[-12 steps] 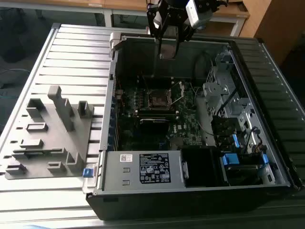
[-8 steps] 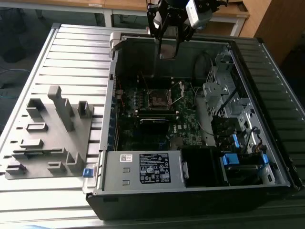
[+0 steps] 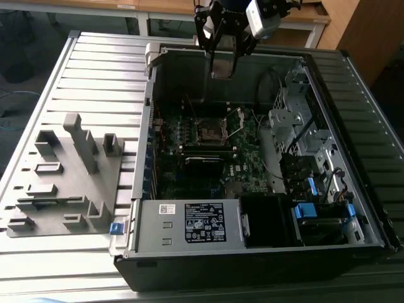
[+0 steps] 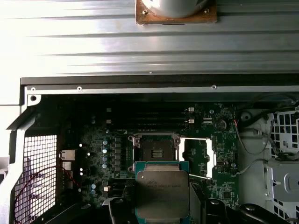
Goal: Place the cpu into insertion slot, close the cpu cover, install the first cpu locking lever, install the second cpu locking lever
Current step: 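Place the cpu into insertion slot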
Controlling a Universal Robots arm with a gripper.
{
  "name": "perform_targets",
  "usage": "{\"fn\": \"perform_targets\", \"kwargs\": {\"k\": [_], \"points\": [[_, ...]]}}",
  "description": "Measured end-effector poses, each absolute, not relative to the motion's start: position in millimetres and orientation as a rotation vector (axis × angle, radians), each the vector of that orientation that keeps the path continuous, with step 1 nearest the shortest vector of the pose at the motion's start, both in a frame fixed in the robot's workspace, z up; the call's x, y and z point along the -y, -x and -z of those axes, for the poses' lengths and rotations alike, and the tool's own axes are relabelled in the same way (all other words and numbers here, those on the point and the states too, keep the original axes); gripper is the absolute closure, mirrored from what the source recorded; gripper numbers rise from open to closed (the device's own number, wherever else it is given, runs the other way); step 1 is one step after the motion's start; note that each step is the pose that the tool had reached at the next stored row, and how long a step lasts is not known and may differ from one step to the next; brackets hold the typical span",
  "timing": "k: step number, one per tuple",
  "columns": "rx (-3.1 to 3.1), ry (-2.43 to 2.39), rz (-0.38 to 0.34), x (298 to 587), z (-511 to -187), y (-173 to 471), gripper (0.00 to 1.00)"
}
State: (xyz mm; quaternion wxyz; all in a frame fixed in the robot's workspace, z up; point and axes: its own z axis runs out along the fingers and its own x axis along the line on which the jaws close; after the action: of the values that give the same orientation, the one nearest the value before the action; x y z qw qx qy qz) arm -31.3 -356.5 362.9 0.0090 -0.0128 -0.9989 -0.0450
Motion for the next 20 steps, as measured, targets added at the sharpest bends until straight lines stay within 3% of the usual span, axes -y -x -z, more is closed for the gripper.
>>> {"fn": "perform_targets", "kwargs": {"k": [20], "points": [[3.12,0.04,0.141,356.5,-354.3,31.3,0.46]]}}
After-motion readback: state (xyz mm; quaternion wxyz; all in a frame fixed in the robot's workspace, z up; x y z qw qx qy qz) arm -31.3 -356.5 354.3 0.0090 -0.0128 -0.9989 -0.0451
